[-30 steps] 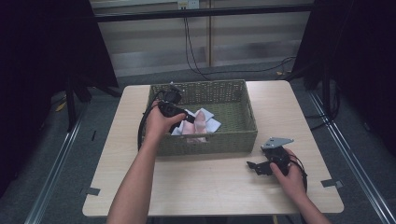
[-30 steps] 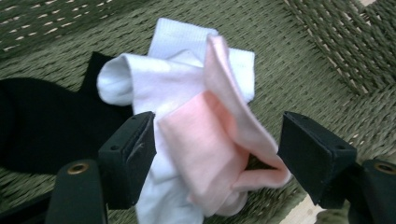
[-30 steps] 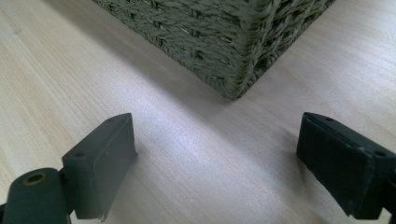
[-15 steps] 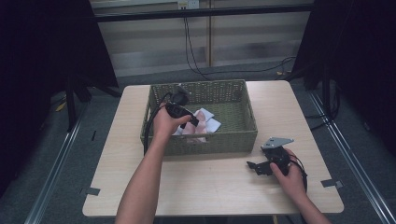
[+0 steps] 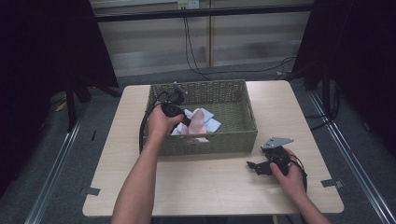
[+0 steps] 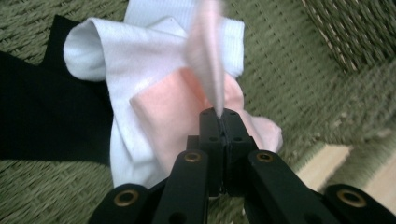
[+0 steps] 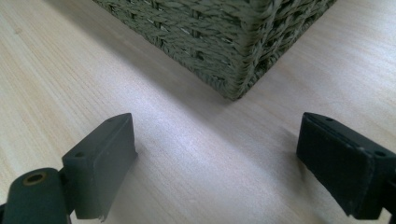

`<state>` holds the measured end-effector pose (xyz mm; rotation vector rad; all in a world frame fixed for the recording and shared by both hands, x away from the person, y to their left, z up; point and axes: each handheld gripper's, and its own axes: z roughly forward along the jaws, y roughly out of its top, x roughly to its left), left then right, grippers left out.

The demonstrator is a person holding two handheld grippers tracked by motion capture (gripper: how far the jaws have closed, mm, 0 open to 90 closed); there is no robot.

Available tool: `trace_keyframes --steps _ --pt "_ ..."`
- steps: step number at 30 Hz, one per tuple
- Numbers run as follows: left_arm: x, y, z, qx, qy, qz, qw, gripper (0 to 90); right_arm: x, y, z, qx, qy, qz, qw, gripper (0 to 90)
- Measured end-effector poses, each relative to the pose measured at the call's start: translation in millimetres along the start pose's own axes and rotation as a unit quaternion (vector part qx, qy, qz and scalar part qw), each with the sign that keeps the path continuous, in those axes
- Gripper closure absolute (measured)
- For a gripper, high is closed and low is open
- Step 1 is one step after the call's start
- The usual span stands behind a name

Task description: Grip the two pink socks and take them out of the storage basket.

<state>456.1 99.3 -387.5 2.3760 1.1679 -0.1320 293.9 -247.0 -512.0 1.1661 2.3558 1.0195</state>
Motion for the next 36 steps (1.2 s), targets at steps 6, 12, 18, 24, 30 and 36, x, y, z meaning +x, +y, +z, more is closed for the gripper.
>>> trace_keyframes --steps 6,12,18,24,30,36 --pt "-3.5 5.5 -20.9 0.001 0.008 0.009 0.9999 88.9 -0.1 0.2 0.2 0.000 0.000 0.000 1.0000 11.0" --pt "-7.1 10.3 -40.6 0.005 0.006 0.011 0.9999 89.0 0.0 0.2 0.1 0.000 0.000 0.000 1.0000 11.1" --pt "-8.8 13.1 -52.8 0.007 0.008 0.009 0.9999 89.0 -0.1 0.2 0.2 0.000 0.000 -0.001 1.0000 11.1" --pt "-10.6 18.2 -66.6 0.004 0.015 0.013 0.9998 89.0 -0.1 0.2 0.2 0.000 0.000 0.000 1.0000 11.0" --pt "-18.1 24.6 -83.7 0.007 0.020 0.023 0.9995 89.0 -0.1 0.2 0.2 0.000 0.000 0.000 1.0000 11.1" --pt "-24.1 27.7 -103.6 -0.008 0.022 0.028 0.9993 89.0 -0.1 0.2 0.2 0.000 0.000 -0.001 1.0000 11.0"
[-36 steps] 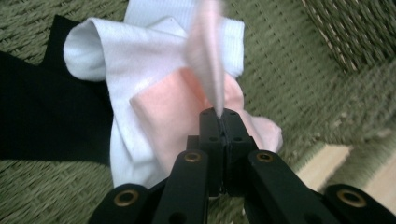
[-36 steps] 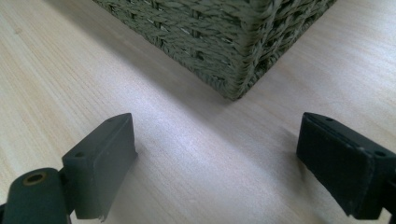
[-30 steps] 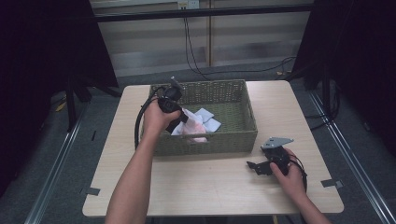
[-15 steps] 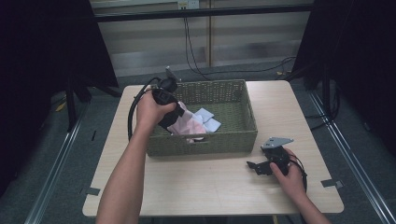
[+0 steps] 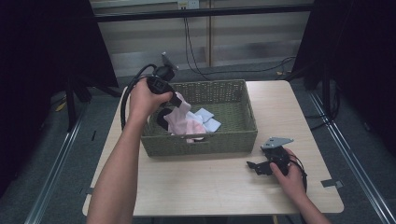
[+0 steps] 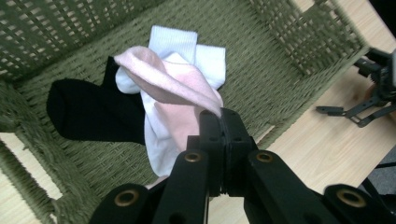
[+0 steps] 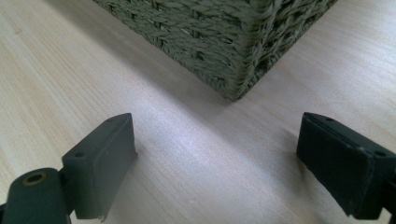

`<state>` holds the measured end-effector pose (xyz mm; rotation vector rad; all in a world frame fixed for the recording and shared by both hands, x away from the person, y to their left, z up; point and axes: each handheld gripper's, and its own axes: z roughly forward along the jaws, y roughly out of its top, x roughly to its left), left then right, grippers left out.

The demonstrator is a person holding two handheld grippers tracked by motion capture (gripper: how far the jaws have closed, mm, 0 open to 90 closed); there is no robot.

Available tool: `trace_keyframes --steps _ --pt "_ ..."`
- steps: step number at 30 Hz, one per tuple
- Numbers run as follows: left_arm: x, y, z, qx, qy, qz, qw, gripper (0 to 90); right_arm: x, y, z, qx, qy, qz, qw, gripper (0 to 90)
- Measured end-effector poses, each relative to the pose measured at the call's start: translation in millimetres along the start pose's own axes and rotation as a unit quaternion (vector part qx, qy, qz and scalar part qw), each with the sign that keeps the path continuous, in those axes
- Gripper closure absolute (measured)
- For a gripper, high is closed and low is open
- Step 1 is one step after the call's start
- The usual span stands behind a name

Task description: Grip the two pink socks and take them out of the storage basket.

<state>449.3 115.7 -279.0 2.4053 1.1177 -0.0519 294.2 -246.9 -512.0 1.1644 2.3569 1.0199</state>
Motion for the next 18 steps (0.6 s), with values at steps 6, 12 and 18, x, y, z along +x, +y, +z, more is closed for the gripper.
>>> trace_keyframes --steps 6,12,18 --pt "-2.6 -0.7 -11.1 0.003 -0.001 0.003 1.0000 89.0 -0.1 0.1 -0.2 0.001 0.000 0.000 1.0000 11.0" --pt "-6.6 -0.2 -20.5 0.004 -0.002 0.005 1.0000 89.0 0.0 0.1 -0.2 0.001 0.000 0.000 1.0000 11.0" --pt "-12.3 1.7 -31.2 0.005 -0.005 0.008 0.9999 89.0 0.1 0.1 -0.4 0.002 -0.002 0.000 1.0000 11.0"
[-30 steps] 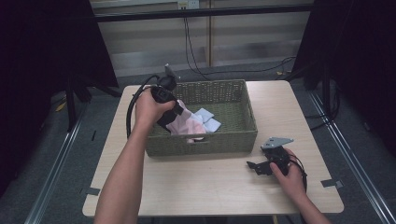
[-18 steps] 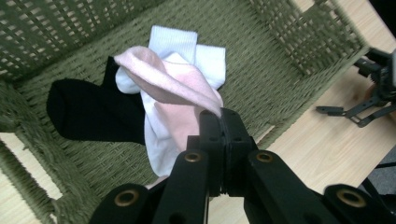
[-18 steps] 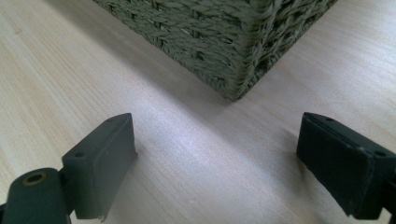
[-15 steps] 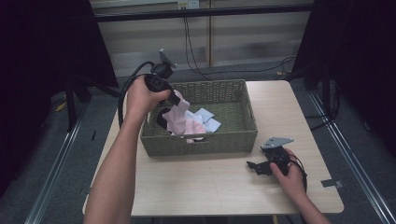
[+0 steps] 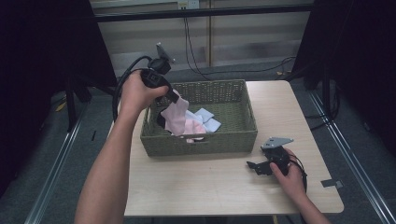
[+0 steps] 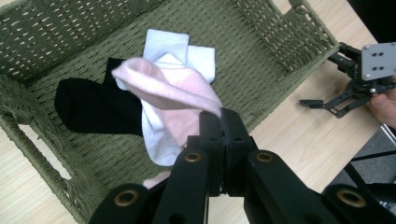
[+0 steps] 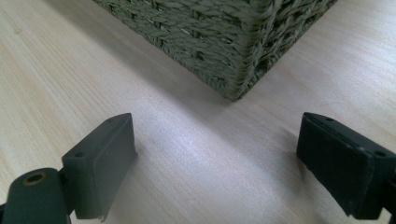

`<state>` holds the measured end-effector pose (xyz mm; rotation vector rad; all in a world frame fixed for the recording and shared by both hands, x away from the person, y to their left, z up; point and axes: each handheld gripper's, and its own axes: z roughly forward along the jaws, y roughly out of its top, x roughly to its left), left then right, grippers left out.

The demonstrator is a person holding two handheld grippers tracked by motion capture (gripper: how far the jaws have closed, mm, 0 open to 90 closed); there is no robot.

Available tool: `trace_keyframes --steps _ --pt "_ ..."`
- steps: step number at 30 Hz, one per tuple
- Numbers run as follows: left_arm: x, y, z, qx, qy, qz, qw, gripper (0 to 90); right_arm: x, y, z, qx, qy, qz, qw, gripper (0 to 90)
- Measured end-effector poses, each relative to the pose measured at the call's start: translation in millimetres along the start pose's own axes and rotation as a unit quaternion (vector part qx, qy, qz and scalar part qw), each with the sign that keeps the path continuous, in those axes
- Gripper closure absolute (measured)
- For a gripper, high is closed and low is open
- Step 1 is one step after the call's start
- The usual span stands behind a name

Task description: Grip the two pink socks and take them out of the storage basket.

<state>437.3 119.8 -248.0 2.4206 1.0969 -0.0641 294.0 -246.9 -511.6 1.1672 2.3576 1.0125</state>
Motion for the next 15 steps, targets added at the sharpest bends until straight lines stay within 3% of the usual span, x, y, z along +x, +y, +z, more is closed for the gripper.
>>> trace_keyframes --steps 15 --pt "-9.5 -9.4 -8.7 0.006 -0.007 0.012 0.9999 88.9 -0.1 -0.1 0.1 -0.001 0.001 0.000 1.0000 11.1"
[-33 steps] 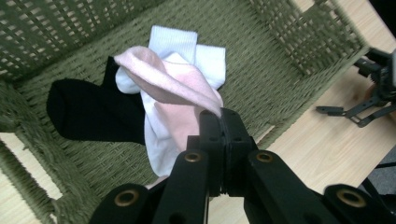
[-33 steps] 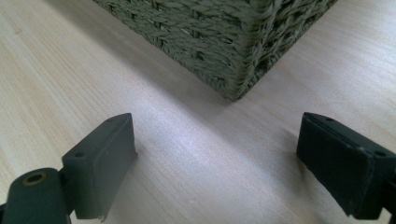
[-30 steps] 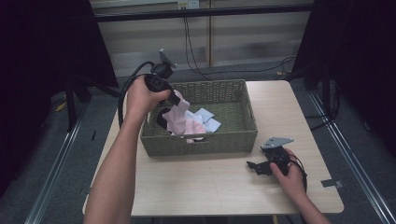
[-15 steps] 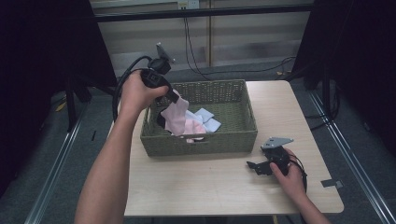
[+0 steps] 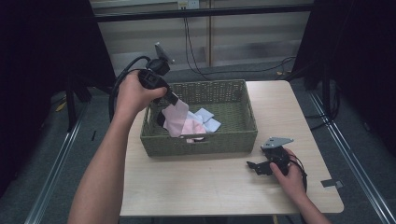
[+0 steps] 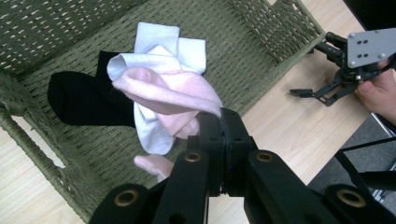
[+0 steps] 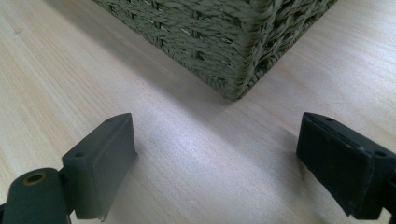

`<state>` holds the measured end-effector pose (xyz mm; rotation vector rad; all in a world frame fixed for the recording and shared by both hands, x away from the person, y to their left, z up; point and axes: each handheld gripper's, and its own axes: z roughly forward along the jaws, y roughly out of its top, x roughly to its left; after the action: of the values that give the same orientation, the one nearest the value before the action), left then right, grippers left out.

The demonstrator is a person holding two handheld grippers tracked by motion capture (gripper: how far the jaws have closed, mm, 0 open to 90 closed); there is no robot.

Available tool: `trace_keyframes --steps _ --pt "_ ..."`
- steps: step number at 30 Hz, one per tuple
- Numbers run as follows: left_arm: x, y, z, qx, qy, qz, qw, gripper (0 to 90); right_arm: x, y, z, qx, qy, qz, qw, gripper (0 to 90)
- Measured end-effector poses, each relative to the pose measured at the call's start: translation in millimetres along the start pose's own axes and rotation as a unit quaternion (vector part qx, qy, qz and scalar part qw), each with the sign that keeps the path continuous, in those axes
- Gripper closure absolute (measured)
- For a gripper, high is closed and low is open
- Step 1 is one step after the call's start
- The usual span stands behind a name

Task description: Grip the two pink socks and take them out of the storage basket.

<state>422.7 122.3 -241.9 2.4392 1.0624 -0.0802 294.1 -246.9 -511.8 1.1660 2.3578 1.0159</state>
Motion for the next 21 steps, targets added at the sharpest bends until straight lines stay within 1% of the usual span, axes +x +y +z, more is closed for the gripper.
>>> trace_keyframes --steps 3,4,5,6,10,12,13,16,18,19,20,21 --pt "-5.0 -5.2 -1.2 0.003 -0.002 0.008 1.0000 88.9 0.0 0.0 -0.1 0.001 -0.001 0.000 1.0000 11.0" --pt "-8.2 -9.2 -0.9 0.000 -0.003 0.012 0.9999 88.9 0.0 -0.1 0.2 -0.001 0.001 0.000 1.0000 11.0" --pt "-8.2 -9.2 -0.9 0.000 -0.003 0.012 0.9999 88.9 0.0 -0.1 0.2 -0.001 0.001 0.000 1.0000 11.0" --pt "-9.8 -11.2 -0.7 0.000 -0.007 0.015 0.9999 88.8 0.0 0.0 0.0 0.000 -0.001 0.000 1.0000 11.0" --pt "-20.7 -19.3 1.8 0.009 -0.018 0.037 0.9991 88.8 0.1 0.0 0.1 0.000 -0.001 0.000 1.0000 11.0" --pt "-25.4 -22.3 3.6 0.012 -0.015 0.045 0.9988 88.7 0.0 -0.1 0.1 -0.001 0.000 0.000 1.0000 11.0" --pt "-27.6 -23.8 5.3 0.013 -0.014 0.047 0.9987 88.6 0.0 -0.1 0.2 -0.001 0.001 0.000 1.0000 11.0" --pt "-30.8 -28.0 12.5 0.023 -0.021 0.053 0.9981 88.3 0.0 -0.1 0.2 -0.001 0.001 0.000 1.0000 11.0" --pt "-33.0 -30.7 19.6 0.035 -0.030 0.059 0.9972 88.2 0.0 -0.1 0.2 -0.001 0.000 0.000 1.0000 11.0" --pt "-33.0 -30.7 19.6 0.035 -0.030 0.059 0.9972 88.2 0.0 -0.1 0.2 -0.001 0.000 0.000 1.0000 11.0" --pt "-34.1 -32.8 25.3 0.046 -0.041 0.064 0.9961 88.1 0.0 -0.1 0.2 -0.001 0.000 0.000 1.0000 11.0" --pt "-34.1 -32.8 25.3 0.046 -0.041 0.064 0.9961 88.1 0.0 -0.1 0.2 -0.001 0.000 0.000 1.0000 11.0"
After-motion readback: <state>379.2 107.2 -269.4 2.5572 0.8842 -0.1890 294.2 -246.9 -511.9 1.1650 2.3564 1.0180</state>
